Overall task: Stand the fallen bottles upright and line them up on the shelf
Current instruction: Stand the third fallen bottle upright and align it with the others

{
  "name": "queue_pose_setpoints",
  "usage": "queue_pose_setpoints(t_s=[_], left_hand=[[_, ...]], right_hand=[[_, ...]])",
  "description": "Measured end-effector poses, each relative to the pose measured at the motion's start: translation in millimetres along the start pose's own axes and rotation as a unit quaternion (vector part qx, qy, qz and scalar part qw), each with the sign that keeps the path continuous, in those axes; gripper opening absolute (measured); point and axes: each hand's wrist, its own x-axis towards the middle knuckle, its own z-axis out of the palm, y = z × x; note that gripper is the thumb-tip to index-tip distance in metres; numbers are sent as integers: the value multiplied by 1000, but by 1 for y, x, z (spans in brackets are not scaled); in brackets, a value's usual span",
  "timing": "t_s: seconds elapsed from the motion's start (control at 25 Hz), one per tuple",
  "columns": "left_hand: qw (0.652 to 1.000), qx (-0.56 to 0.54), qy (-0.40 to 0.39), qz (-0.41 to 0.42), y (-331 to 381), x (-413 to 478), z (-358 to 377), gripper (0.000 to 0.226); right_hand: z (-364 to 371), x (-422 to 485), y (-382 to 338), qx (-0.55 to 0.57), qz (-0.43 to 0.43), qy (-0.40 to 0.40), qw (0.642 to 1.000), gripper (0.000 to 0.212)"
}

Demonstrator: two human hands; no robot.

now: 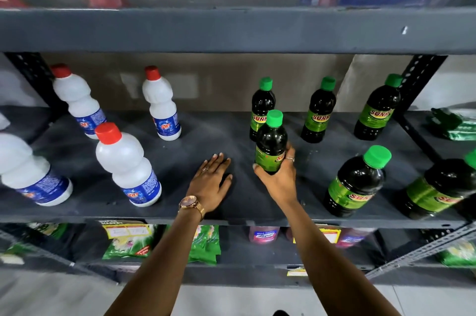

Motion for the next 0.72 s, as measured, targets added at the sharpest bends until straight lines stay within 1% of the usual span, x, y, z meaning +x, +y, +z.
queue_pose_setpoints(t_s=[0.08,0.12,0.2,0.28,0.36,0.44,0.52,0.72], left_hand=[[1000,3,3,-1,-1,0,1,52],[1000,3,3,-1,-1,0,1,52],[1000,6,3,0,-1,0,1,52],[1000,8,0,1,-1,0,0,52],[1000,8,-1,2,-1,0,0,52],[1000,6,-3,0,-1,0,1,52],[1000,7,-4,-2,0,1,0,51],[1000,1,-6,-6,1,-2,-2,51]], right_hand=[[0,-4,8,-21,12,-9,1000,75],[1,-5,8,-43,14,3,999,77],[7,-2,3,-85,14,44,995,90],[11,1,-4,-100,14,69,992,97],[8,0,1,-77,3,43,996,93],[3,-3,8,-47,11,12,999,86],[0,-3,10,-45,13,13,999,83],[-2,6,6,-53,-19,-1,998,76]])
